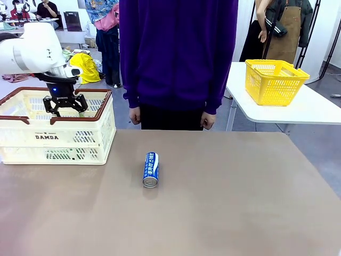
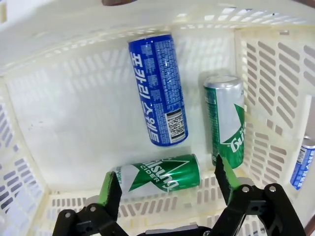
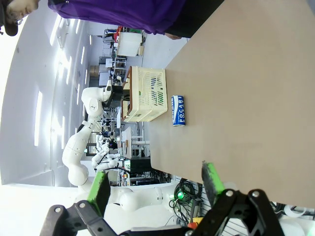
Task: Place the drinks into the Shopping basket.
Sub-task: Pick up one drink and place it into the Shopping basket.
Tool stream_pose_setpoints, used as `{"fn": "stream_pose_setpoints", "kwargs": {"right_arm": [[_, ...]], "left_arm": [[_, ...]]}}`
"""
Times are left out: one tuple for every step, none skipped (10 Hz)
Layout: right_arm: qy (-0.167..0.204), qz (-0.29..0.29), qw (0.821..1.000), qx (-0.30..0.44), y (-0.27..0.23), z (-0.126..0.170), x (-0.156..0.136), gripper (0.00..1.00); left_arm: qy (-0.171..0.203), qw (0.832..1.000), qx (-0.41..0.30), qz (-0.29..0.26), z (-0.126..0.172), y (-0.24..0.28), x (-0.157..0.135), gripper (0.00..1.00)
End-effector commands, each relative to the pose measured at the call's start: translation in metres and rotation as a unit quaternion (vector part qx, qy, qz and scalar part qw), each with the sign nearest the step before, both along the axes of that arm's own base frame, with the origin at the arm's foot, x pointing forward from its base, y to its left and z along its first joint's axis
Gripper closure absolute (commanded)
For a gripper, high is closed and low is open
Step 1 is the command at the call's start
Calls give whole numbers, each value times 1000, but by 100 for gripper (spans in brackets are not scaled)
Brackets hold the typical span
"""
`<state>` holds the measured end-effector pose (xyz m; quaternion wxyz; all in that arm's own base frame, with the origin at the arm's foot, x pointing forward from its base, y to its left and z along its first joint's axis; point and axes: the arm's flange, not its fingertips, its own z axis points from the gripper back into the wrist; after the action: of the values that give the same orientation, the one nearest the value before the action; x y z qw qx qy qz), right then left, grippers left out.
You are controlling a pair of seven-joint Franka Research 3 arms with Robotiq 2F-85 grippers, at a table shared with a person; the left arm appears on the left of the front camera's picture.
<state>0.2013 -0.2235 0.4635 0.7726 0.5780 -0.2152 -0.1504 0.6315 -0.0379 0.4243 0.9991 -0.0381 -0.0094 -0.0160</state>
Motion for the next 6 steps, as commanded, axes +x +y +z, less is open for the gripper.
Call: {"fn": "stream_pose_setpoints", "kwargs": {"right_arm": [[-19,1,1000,5,0,0,2,0],[-19,1,1000,5,0,0,2,0],[-19,1,1000,5,0,0,2,0],[-19,1,1000,5,0,0,2,0],[-19,1,1000,5,0,0,2,0],[-19,1,1000,5,0,0,2,0]], "left_arm": [[-13,1000,9,15,13,3,-3,0],[-17,1000,-7,6,23,9,-6,0],[-18,999,-26,-7,39,17,-13,0],[-26,999,-42,-4,63,33,-23,0],[-37,998,-53,4,92,54,-38,0],[-59,994,-87,5,131,81,-55,0]]}}
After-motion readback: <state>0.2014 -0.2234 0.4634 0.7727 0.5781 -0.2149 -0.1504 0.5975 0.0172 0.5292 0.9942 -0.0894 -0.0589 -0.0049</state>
